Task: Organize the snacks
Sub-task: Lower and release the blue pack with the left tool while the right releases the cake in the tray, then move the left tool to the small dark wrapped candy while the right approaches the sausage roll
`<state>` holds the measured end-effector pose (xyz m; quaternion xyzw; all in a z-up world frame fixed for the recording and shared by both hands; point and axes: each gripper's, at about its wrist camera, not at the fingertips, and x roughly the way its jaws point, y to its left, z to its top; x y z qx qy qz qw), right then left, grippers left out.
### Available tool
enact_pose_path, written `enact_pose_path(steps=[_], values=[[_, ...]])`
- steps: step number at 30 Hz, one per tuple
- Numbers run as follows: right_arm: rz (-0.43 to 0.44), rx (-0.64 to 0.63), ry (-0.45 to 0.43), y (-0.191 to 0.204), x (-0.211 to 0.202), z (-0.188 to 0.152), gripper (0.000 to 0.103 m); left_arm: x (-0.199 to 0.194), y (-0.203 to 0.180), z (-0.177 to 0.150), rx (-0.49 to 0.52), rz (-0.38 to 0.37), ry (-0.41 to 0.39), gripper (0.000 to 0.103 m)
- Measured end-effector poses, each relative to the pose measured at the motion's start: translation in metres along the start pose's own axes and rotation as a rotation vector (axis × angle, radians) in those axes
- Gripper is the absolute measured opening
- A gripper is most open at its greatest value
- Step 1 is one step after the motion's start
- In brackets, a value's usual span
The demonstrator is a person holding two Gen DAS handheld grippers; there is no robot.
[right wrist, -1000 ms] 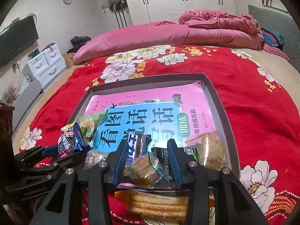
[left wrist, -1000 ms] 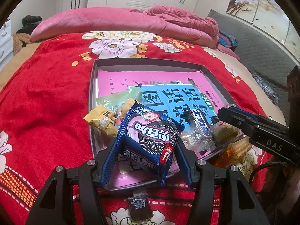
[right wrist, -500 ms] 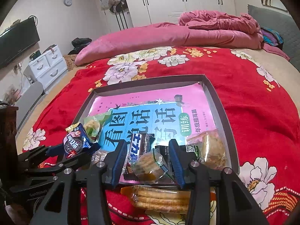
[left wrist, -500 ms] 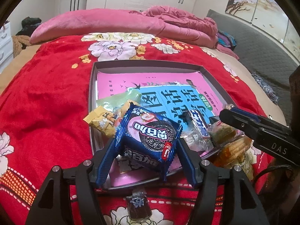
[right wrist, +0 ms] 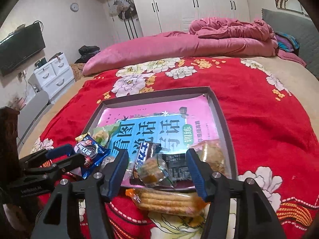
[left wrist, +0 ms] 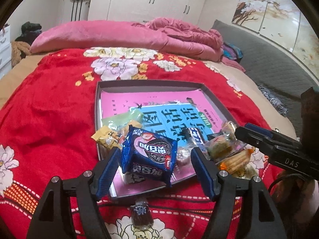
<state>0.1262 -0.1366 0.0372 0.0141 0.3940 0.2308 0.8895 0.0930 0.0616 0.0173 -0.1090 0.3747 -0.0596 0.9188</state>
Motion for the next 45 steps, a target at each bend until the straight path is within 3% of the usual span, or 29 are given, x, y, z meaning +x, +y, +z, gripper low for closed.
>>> enact_pose_path(steps=[12,21,28,36,39,45], values=[[-0.002,-0.075,-0.001,-0.009,-0.024,-0.017,0.065,-0.031,0.016,-0.005,-0.054,0.016,-0.034,0.075],[0.001,-0.157,0.046,-0.01,-0.017,-0.032,0.073,-0.033,0.032,-0.023,-0.127,0.03,0.03,0.075],[-0.038,-0.25,0.077,-0.006,-0.003,-0.044,0.076,-0.021,0.018,-0.04,-0.096,0.032,0.103,0.075],[0.015,-0.274,0.103,0.0,0.0,-0.05,0.076,-0.006,0.006,-0.051,-0.071,0.044,0.17,0.075],[-0.001,-0.304,0.111,0.005,0.001,-0.054,0.076,-0.001,0.009,-0.053,-0.085,0.045,0.193,0.075],[-0.022,-0.163,0.087,-0.007,-0.006,-0.054,0.076,0.001,0.015,-0.054,-0.121,0.032,0.201,0.075]])
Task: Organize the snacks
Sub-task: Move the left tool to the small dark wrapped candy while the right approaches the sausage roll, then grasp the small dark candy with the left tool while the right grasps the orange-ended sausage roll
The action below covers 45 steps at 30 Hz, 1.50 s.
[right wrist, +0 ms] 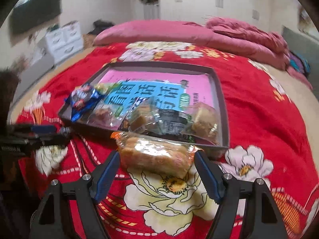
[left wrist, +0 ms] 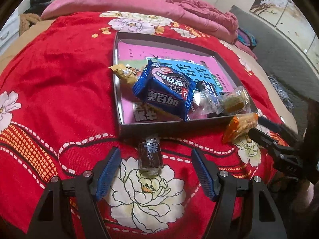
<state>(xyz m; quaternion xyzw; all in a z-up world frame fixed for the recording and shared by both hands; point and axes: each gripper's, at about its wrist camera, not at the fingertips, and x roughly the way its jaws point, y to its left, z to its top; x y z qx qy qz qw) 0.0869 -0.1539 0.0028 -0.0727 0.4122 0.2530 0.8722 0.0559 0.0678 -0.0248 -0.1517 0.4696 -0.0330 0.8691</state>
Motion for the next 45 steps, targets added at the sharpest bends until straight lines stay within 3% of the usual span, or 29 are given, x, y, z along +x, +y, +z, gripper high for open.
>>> enact_pose_path(steps=[7,13,18,22,28,37,45], values=[[-0.003,0.089,0.034,-0.019,0.009,-0.012,0.085,0.002,0.002,-0.001,-0.014,-0.011,0.008,0.075],[0.084,0.115,0.053,-0.032,0.028,-0.011,0.087,0.006,0.005,0.0,-0.026,-0.014,0.019,0.075],[0.16,0.044,0.037,-0.012,0.031,-0.006,0.087,0.01,0.004,0.001,-0.025,-0.012,0.025,0.075],[0.196,-0.028,0.027,0.006,0.026,-0.006,0.076,0.013,0.003,0.001,-0.024,-0.01,0.03,0.075],[0.269,-0.071,0.045,0.017,0.017,-0.012,0.074,0.016,0.002,0.002,-0.022,0.0,0.038,0.075],[0.237,-0.135,0.037,0.016,0.03,-0.001,0.074,0.02,-0.004,-0.001,0.024,0.031,0.046,0.075],[0.272,-0.039,0.063,0.027,0.044,-0.002,0.075,0.022,-0.005,0.0,0.022,0.033,0.049,0.075]])
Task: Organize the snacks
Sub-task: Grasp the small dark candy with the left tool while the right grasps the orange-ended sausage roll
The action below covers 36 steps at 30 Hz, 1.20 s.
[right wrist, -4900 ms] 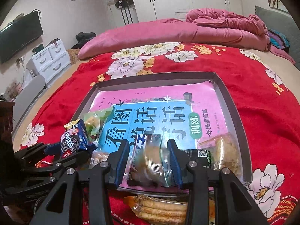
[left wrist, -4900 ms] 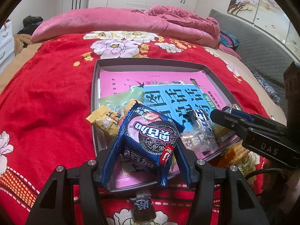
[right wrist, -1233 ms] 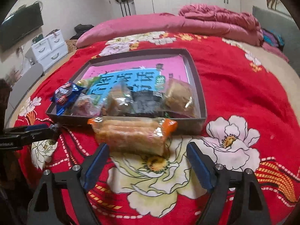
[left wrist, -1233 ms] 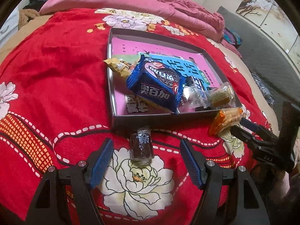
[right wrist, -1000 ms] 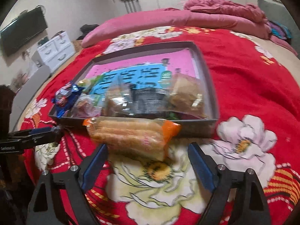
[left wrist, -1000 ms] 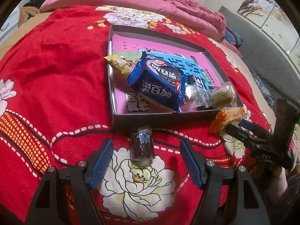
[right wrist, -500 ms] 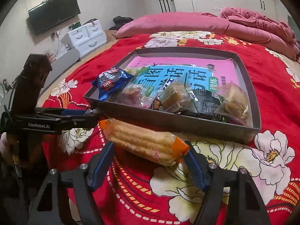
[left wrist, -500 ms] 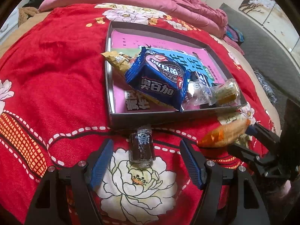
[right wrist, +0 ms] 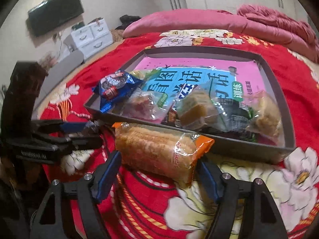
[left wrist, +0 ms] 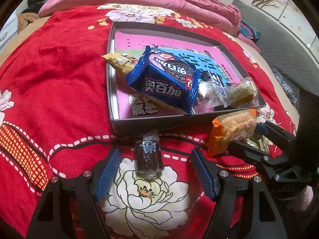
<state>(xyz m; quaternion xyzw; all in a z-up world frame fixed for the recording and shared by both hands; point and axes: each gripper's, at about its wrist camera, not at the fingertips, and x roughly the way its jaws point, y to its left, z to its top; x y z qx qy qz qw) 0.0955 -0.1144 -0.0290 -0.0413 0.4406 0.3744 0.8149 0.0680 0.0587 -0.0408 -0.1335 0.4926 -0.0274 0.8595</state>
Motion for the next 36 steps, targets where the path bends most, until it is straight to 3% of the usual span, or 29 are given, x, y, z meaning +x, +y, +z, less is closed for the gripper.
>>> enact_pose_path(steps=[6,11,12,13,15,24,34,35,36], values=[[0.005,0.056,-0.003,0.009,0.012,0.004,0.08,0.002,-0.001,0.001,0.002,0.006,0.0,0.074],[0.111,0.092,-0.023,0.005,0.013,0.003,0.063,0.004,0.0,0.003,-0.021,-0.003,-0.01,0.071],[0.12,0.097,-0.024,0.005,0.012,0.003,0.06,0.003,0.0,0.003,-0.023,-0.002,-0.011,0.06],[0.129,0.103,-0.025,0.005,0.01,0.003,0.057,0.004,-0.001,0.004,-0.022,0.006,-0.011,0.043],[0.161,0.112,-0.035,0.005,0.005,0.002,0.055,0.006,-0.001,0.005,-0.021,0.013,-0.005,0.027],[0.185,0.171,-0.106,-0.002,-0.03,0.001,0.051,-0.01,-0.006,0.002,-0.01,-0.056,-0.03,0.026],[0.076,0.213,-0.223,-0.022,-0.071,0.016,0.05,-0.049,-0.014,0.008,0.028,-0.078,-0.175,0.026],[0.062,0.213,-0.228,-0.023,-0.073,0.018,0.047,-0.051,-0.013,0.008,0.028,-0.076,-0.184,0.026],[0.056,0.213,-0.232,-0.025,-0.076,0.018,0.035,-0.052,-0.012,0.011,0.028,-0.071,-0.191,0.026]])
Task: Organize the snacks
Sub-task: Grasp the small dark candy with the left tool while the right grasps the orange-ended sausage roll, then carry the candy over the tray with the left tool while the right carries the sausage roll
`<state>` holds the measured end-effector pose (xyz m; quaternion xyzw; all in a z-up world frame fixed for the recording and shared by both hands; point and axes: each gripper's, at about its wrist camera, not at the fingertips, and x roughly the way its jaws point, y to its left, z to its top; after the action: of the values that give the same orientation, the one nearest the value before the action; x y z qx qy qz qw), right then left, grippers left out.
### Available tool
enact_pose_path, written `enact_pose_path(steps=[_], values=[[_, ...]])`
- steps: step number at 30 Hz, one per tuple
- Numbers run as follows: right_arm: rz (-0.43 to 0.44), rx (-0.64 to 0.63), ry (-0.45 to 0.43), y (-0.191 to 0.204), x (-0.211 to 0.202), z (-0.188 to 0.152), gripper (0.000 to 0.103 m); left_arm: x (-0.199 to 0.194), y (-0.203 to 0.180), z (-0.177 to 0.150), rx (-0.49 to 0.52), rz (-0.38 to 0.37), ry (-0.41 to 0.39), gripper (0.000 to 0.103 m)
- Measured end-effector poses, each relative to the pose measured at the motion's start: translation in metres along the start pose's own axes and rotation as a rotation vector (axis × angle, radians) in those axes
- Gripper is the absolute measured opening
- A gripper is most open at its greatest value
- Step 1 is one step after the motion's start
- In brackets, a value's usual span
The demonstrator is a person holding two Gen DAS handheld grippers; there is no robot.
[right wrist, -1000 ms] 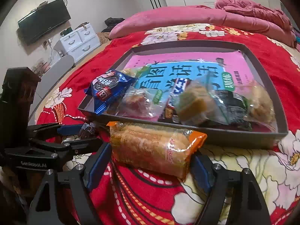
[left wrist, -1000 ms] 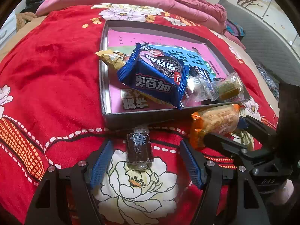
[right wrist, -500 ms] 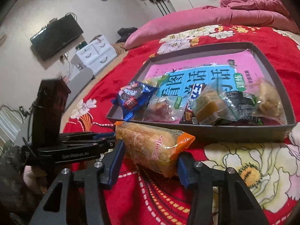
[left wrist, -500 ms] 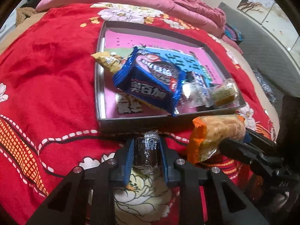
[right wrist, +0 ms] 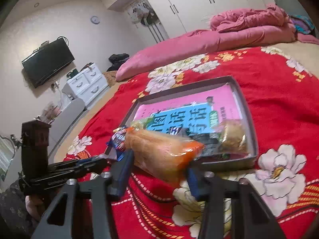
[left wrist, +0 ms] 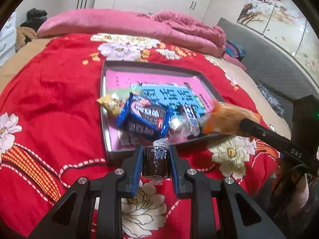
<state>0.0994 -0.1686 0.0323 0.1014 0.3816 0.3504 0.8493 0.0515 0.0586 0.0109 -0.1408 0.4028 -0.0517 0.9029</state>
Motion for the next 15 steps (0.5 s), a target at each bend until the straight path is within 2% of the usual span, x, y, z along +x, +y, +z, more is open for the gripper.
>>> enact_pose_path(steps=[6,10,15], values=[[-0.066,-0.002,0.0,-0.006,0.005,0.005,0.032,0.007,0.01,0.009,-0.029,0.026,-0.009,0.026],[-0.089,0.013,0.036,-0.014,0.018,0.001,0.032,0.015,0.013,0.01,-0.04,0.038,0.002,0.026],[-0.101,-0.009,0.035,-0.013,0.023,0.001,0.032,0.02,0.017,0.012,-0.045,0.048,0.01,0.026]])
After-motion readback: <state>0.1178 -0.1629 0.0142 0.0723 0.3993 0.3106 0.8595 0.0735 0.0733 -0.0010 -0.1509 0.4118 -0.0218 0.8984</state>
